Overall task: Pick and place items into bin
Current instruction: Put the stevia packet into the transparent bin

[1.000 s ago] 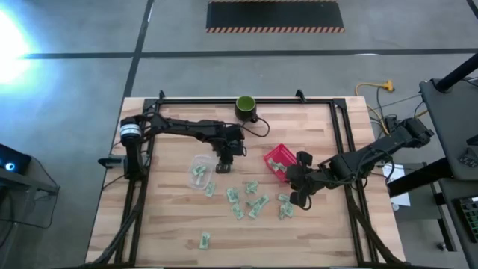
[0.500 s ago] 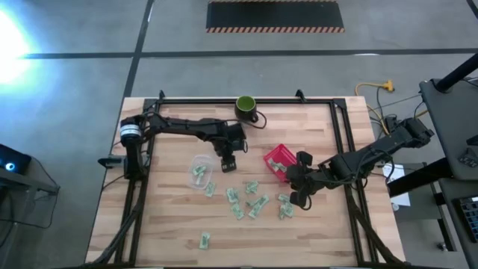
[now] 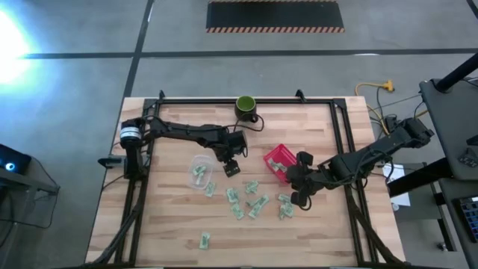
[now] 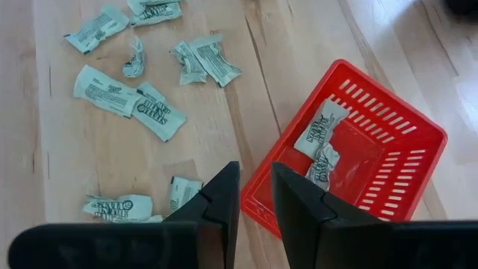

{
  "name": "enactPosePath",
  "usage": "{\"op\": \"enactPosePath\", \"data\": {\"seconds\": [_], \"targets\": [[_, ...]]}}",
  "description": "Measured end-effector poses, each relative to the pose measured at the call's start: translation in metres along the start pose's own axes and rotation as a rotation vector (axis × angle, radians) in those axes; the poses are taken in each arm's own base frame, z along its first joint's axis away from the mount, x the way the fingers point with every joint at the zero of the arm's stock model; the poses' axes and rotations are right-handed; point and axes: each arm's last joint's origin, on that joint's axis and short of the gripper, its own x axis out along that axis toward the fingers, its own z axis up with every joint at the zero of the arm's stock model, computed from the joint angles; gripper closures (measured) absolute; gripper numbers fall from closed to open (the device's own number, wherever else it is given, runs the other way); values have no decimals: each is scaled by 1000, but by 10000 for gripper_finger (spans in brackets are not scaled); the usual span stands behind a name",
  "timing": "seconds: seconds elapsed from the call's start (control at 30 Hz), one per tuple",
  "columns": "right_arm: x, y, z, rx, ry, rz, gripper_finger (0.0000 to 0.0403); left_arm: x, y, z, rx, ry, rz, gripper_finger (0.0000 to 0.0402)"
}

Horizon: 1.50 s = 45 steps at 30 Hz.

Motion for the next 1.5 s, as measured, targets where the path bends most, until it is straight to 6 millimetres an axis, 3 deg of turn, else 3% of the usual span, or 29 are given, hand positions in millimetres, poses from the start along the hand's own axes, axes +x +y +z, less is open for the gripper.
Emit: {"op": "enactPosePath", "data": {"seconds": [0.37,0.73,1.27,1.5], "targets": [[0,0,0,5,2,12,335,29,-4,-4,-14,73,31,185],[0,2,2,18,-12,25,335,36,-5,-5,-5,83,75,193],[0,2,2,19,-16,24,335,33,-3,-4,5,63,100,361],[0,2,2,20,-16,24,335,21,-7,2,41,22,79,397]]}}
